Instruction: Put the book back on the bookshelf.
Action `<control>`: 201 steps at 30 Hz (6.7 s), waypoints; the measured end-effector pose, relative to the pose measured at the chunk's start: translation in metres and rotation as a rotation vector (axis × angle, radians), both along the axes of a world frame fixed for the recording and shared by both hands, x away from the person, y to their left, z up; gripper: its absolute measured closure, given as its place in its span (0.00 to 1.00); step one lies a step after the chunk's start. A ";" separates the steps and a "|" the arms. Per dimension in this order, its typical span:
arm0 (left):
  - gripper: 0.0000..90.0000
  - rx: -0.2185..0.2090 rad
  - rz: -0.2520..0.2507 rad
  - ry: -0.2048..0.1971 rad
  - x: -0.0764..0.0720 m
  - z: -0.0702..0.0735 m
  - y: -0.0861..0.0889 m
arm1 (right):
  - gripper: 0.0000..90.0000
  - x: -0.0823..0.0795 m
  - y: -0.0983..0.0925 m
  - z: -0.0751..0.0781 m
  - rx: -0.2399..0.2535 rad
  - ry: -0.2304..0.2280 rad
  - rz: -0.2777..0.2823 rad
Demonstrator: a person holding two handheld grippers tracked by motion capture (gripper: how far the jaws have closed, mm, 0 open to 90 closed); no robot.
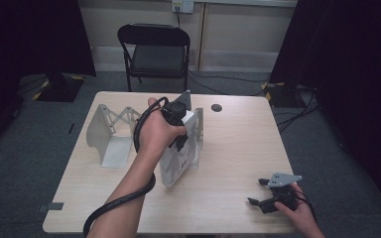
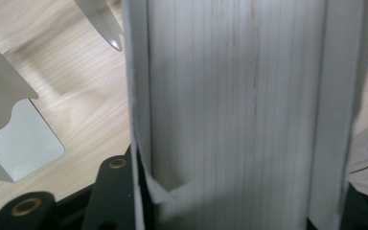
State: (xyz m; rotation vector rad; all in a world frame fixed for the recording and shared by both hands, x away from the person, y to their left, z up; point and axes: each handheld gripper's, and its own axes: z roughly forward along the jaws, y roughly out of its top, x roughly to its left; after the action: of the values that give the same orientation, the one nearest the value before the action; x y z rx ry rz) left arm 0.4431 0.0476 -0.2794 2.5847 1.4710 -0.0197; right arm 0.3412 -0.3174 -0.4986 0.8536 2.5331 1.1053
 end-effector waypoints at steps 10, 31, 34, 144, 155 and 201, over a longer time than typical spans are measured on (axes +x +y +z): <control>0.59 0.001 0.011 -0.019 0.005 0.002 -0.005 | 0.14 0.000 0.000 0.000 0.000 -0.001 0.001; 0.59 -0.015 0.058 -0.026 0.017 -0.001 -0.006 | 0.14 0.000 0.000 0.000 0.001 0.000 -0.001; 0.59 -0.015 0.066 -0.032 0.018 -0.002 -0.007 | 0.14 0.000 0.000 0.000 0.001 0.000 0.000; 0.59 -0.037 0.265 -0.093 0.057 -0.019 -0.028 | 0.14 0.000 0.000 0.000 0.000 0.000 0.003; 0.59 -0.045 0.276 -0.114 0.057 -0.020 -0.031 | 0.14 0.000 0.000 0.000 0.000 0.000 0.002; 0.49 -0.121 0.262 -0.165 0.046 -0.021 -0.019 | 0.14 0.000 0.000 0.000 0.001 0.001 0.004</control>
State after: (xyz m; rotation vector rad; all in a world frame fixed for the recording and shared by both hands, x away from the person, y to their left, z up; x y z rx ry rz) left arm 0.4889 0.0282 -0.3000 2.2240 1.6756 0.1291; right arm 0.3411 -0.3170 -0.4988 0.8495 2.5362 1.1078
